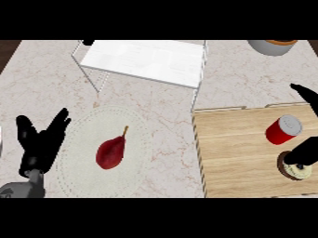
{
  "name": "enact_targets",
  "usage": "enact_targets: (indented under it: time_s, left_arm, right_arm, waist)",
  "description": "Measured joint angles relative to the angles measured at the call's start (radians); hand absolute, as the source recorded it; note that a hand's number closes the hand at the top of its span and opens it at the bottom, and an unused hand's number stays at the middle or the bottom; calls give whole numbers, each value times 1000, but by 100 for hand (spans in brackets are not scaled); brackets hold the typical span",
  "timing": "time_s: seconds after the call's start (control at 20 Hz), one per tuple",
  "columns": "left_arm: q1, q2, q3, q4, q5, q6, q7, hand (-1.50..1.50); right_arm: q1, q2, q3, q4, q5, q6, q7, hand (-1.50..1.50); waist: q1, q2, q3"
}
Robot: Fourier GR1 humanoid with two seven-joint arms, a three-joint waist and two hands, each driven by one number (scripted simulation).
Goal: Pick the can from the tray and place it in the tiered shelf
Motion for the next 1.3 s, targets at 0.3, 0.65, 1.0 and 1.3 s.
enact_targets:
  time_s: [0.3, 0.65, 1.0, 1.3]
  left_arm:
    - [17, -19, 14, -18, -20, -15, -6, 0]
    - [36, -33, 22, -45, -43, -22, 1, 0]
    - [26, -44, 47, -28, -54, -48, -7, 0]
    - [20, -64, 51, -52, -74, -39, 37, 0]
  right_arm:
    - [19, 73, -7, 40, 109, 16, -34, -150]
    - [-8, 119, -20, 176, 248, -11, -126, -150]
    - [-30, 193, -43, 263, 346, -50, -208, -150]
    - [-32, 239, -68, 345, 412, -93, -310, -150]
  waist:
    - [1, 0, 0]
    - [3, 1, 0]
    - [2, 0, 1]
    - [2, 1, 0]
